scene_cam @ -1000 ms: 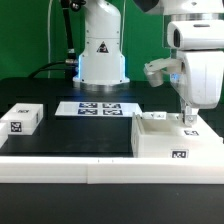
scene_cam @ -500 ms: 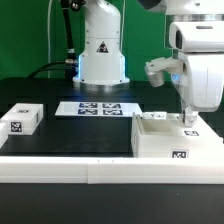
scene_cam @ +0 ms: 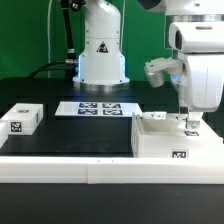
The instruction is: Assemble cabinet
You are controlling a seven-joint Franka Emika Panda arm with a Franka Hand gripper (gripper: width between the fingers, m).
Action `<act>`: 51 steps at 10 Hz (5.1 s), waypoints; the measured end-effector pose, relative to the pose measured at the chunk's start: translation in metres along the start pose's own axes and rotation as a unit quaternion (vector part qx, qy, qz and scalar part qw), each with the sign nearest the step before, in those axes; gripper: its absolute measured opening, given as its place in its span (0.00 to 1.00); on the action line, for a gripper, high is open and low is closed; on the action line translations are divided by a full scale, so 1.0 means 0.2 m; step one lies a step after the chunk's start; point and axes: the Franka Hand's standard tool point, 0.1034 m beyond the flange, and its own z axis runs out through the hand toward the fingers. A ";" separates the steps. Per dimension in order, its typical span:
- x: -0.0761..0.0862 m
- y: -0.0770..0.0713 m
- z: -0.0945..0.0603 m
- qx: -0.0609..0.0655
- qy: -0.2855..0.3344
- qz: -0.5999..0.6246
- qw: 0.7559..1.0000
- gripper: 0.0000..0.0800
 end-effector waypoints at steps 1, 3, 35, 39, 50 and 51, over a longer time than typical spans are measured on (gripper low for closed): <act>0.00 0.00 0.00 0.000 0.000 0.000 1.000 0.89; 0.00 0.00 0.00 0.000 0.000 0.000 1.000 0.97; -0.13 -0.82 0.19 -0.003 0.022 0.003 1.000 1.00; -0.13 -0.84 0.22 0.004 0.022 0.005 1.000 0.50; -0.15 -0.83 0.12 0.005 0.009 0.005 1.000 0.09; -0.16 -0.83 0.09 0.004 0.005 0.004 1.000 0.09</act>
Offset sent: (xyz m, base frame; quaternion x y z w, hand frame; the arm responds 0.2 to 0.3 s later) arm 0.0000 0.0000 0.0000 0.0000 0.0000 0.0000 1.0000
